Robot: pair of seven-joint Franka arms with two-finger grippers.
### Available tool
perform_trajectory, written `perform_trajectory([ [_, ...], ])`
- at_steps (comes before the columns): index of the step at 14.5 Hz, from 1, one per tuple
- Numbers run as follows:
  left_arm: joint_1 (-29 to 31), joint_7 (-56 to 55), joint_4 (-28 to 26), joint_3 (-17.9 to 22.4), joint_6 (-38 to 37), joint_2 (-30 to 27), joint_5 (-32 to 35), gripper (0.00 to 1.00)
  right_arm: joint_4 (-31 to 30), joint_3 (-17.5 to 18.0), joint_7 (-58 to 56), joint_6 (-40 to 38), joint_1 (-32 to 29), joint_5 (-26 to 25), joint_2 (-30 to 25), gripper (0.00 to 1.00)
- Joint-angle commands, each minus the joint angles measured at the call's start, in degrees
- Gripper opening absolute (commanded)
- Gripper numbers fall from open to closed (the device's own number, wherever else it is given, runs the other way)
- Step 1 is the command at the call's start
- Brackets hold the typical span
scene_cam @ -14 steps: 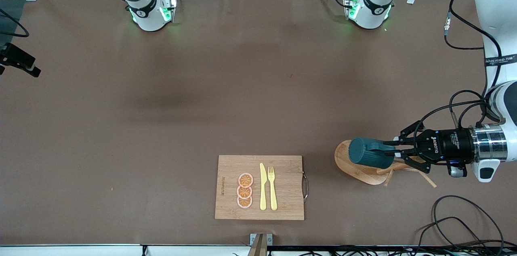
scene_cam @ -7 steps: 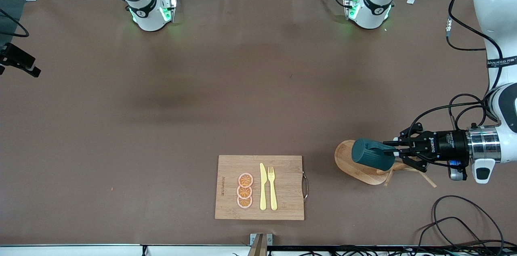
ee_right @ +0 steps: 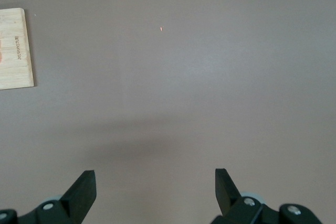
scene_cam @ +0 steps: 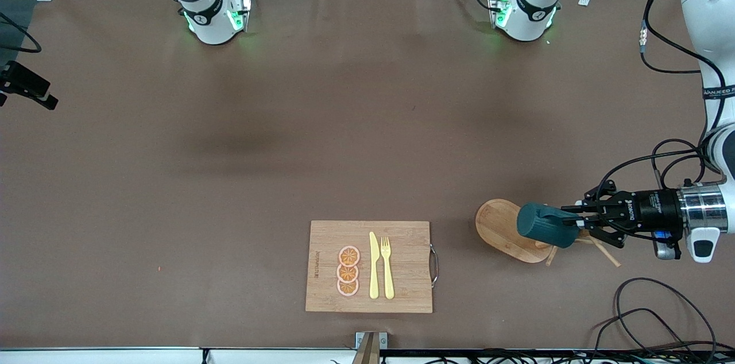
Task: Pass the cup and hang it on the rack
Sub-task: 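Hang the mug handle onto a rack peg with the left gripper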
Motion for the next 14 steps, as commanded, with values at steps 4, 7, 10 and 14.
perform_trajectory([
  [4, 1.15, 0.39, 0.41, -0.46, -0.64, 0.71, -0.67, 0.02, 0.19, -0.14, -0.13, -0.45, 0.46, -0.85, -0.19, 1.00],
  [7, 1.15, 0.21, 0.41, -0.46, -0.64, 1.24, -0.67, 0.03, 0.19, -0.14, -0.13, -0.45, 0.46, -0.76, -0.19, 1.00],
  [10, 1.15, 0.30, 0.41, -0.46, -0.64, 1.42, -0.67, 0.05, 0.19, -0.14, -0.13, -0.45, 0.46, -0.85, -0.19, 1.00],
  [14, 1.15, 0.39, 0.49, -0.46, -0.64, 1.68, -0.67, 0.08, 0.19, -0.14, -0.13, -0.45, 0.46, -0.85, -0.19, 1.00],
])
